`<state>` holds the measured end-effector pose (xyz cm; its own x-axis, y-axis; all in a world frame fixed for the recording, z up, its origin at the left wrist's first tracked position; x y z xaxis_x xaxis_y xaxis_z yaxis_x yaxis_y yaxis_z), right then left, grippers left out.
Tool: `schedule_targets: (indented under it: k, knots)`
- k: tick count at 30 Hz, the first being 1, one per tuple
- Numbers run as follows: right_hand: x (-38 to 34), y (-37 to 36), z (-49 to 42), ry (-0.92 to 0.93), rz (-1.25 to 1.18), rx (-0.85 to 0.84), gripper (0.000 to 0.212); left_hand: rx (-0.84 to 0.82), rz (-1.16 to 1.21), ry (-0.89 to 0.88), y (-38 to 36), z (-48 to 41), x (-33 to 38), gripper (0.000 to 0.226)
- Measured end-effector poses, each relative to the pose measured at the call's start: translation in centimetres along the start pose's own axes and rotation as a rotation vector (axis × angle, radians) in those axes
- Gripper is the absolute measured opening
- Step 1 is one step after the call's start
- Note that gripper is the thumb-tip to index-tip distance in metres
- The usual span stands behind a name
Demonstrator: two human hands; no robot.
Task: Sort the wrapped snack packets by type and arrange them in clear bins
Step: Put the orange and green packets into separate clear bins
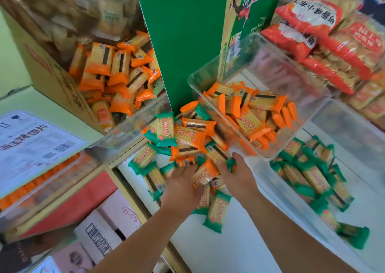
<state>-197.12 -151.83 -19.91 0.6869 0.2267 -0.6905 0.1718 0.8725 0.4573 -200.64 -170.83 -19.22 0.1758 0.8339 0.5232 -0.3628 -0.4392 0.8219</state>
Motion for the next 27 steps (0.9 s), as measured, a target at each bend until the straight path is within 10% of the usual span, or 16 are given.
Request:
schedule_targets:
  k: [10, 15, 27]
  knots:
    - [3.8, 2.0, 0.7, 0.030, -0.012, 0.017, 0.006, 0.225, 0.149, -0.038, 7.0, -1.9, -0.4, 0.031]
    - [4.4, 1.1, 1.4, 0.146, 0.361, -0.182, 0.066, -0.019, -0.191, -0.105, 4.8, -6.7, 0.9, 0.042]
    - [11.7, 6.7, 5.4, -0.207, 0.079, 0.108, 0.022, -0.035, -0.111, -0.184, -1.0, 1.4, 3.7, 0.038]
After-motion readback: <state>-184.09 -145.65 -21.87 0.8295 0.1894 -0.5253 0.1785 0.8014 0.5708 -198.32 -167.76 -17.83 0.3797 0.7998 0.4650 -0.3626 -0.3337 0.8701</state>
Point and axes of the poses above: each hand's wrist, its own z-axis away from the middle knuckle, its own y-axis out of the back of the hand, x = y × z, the point moved 10 cm from there along -z, towards the middle knuckle, and after that the axes turned 6 degrees about -z, right-handed, at the moved point
